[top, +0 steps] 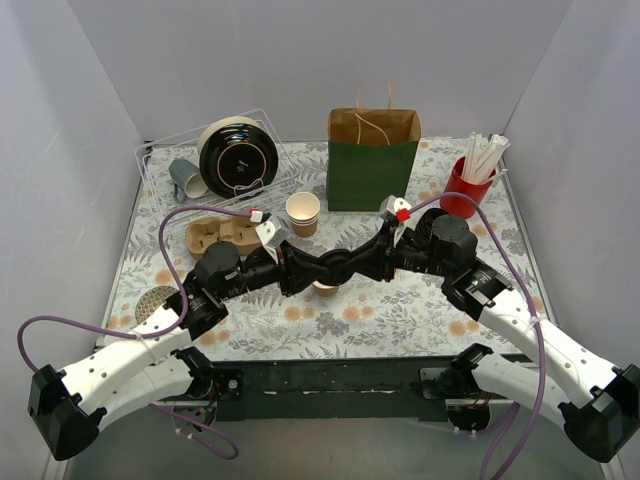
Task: Pack the takeout coffee
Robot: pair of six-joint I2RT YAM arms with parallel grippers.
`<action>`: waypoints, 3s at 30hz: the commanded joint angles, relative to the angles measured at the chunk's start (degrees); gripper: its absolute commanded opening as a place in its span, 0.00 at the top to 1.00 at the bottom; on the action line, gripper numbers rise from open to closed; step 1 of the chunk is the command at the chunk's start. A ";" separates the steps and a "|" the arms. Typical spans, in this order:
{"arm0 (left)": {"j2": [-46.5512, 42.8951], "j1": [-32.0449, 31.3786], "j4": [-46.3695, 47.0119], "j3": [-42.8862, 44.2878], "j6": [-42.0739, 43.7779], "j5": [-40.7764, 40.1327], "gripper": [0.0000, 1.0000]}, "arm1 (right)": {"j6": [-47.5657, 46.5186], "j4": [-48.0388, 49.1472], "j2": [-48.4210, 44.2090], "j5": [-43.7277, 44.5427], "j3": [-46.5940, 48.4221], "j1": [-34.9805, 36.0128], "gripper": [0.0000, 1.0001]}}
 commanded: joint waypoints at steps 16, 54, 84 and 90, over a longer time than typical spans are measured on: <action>1.64 -0.23 -13.05 9.67 -4.15 -33.12 0.02 | 9.37 -13.34 10.54 10.43 9.50 0.02 0.92; 12.45 0.56 -21.33 1.87 -21.19 -29.36 0.22 | 6.65 -32.42 43.08 -1.52 31.41 -4.99 0.90; 15.27 0.73 -24.58 5.30 -20.31 -34.63 0.23 | 6.03 -34.44 44.23 -6.44 33.87 -5.43 0.92; 15.45 0.73 -24.58 5.48 -20.14 -34.72 0.22 | 6.56 -32.95 44.05 -9.17 32.38 -5.43 0.92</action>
